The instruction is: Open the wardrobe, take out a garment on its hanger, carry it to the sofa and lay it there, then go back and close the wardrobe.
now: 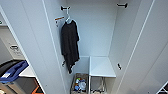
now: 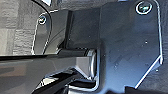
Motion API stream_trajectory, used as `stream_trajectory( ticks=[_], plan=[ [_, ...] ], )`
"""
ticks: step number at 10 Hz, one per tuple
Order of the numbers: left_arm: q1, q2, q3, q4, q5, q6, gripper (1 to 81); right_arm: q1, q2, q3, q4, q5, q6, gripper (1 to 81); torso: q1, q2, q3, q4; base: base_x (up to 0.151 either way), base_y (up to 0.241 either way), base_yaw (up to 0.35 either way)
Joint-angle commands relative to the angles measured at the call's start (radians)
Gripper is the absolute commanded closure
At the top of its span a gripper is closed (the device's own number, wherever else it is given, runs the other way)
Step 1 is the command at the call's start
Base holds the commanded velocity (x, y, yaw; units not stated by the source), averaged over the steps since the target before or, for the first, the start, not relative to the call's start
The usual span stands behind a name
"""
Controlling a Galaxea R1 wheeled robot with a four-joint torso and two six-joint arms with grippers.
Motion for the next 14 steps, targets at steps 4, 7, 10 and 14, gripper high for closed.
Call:
stream_trajectory(
  ticks=[4, 7, 10, 14],
  plan=[
    [-0.094, 0.021, 0.009, -1.028, 0.141, 1.139, 1.0, 0.044, 0.009, 0.003, 0.004, -0.058, -0.002, 1.0, 0.000, 0.000, 0.000, 0.000, 0.000, 0.000, 0.000],
    [-0.108, 0.019, 0.003, -1.234, 0.120, 1.248, 1.0, 0.059, 0.010, 0.008, 0.001, -0.056, -0.004, 1.0, 0.000, 0.000, 0.000, 0.000, 0.000, 0.000, 0.000],
    [-0.131, 0.026, 0.007, -1.225, 0.120, 1.253, 1.0, 0.061, 0.004, 0.014, -0.003, -0.046, -0.005, 1.0, 0.000, 0.000, 0.101, 0.000, 0.000, 0.000, 0.000],
    [-0.139, 0.009, 0.026, -1.234, 0.100, 1.254, 1.0, 0.082, -0.016, 0.014, 0.004, -0.039, 0.006, 1.0, 0.000, 0.000, 0.098, 0.000, 0.000, 0.000, 0.000]
  ],
)
